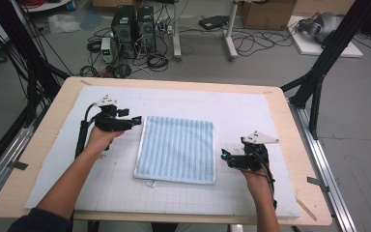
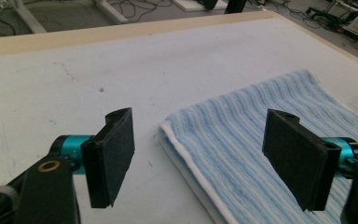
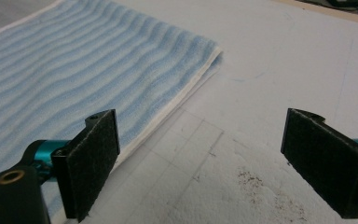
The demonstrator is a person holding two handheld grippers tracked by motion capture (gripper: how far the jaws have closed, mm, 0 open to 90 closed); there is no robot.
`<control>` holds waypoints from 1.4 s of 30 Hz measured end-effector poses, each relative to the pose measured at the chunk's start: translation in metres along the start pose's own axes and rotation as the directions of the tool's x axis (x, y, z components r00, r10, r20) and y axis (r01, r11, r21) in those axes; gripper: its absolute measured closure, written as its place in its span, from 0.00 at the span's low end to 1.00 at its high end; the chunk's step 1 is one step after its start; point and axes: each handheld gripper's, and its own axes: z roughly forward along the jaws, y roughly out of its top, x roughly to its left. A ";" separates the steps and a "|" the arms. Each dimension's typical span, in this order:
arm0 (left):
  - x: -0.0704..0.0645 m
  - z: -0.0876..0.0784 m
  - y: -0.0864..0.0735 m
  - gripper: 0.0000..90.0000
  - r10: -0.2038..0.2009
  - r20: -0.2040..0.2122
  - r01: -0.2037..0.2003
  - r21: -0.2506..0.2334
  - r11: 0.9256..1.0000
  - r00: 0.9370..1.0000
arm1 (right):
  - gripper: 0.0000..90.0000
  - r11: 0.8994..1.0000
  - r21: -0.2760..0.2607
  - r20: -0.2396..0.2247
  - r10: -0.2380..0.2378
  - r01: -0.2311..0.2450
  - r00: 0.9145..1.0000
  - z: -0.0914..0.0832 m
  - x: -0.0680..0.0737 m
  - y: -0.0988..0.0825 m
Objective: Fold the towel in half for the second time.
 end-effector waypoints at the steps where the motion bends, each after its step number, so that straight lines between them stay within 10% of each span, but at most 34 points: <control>1: 0.002 0.005 0.001 0.32 -0.005 -0.005 0.005 0.015 1.000 1.000 | 0.12 1.000 0.000 0.000 0.002 -0.002 1.000 0.000 0.000 0.000; 20: 0.015 0.067 -0.007 0.53 0.035 -0.021 -0.031 0.178 0.984 0.999 | 0.12 1.000 0.022 -0.010 0.003 -0.003 1.000 0.003 0.000 -0.001; 30: 0.012 0.071 -0.011 0.77 0.102 0.011 -0.102 0.203 0.974 0.995 | 0.12 0.999 0.042 -0.027 0.001 0.000 1.000 0.012 0.002 -0.001; 33: 0.011 0.071 -0.012 0.93 0.093 0.038 -0.099 0.200 0.975 0.995 | 0.12 0.999 0.043 -0.026 0.010 -0.008 1.000 0.016 0.001 0.003; 42: 0.014 0.067 -0.011 0.96 0.049 0.061 -0.060 0.190 0.980 0.997 | 0.12 0.996 0.071 -0.061 0.051 -0.046 0.997 0.053 -0.016 0.027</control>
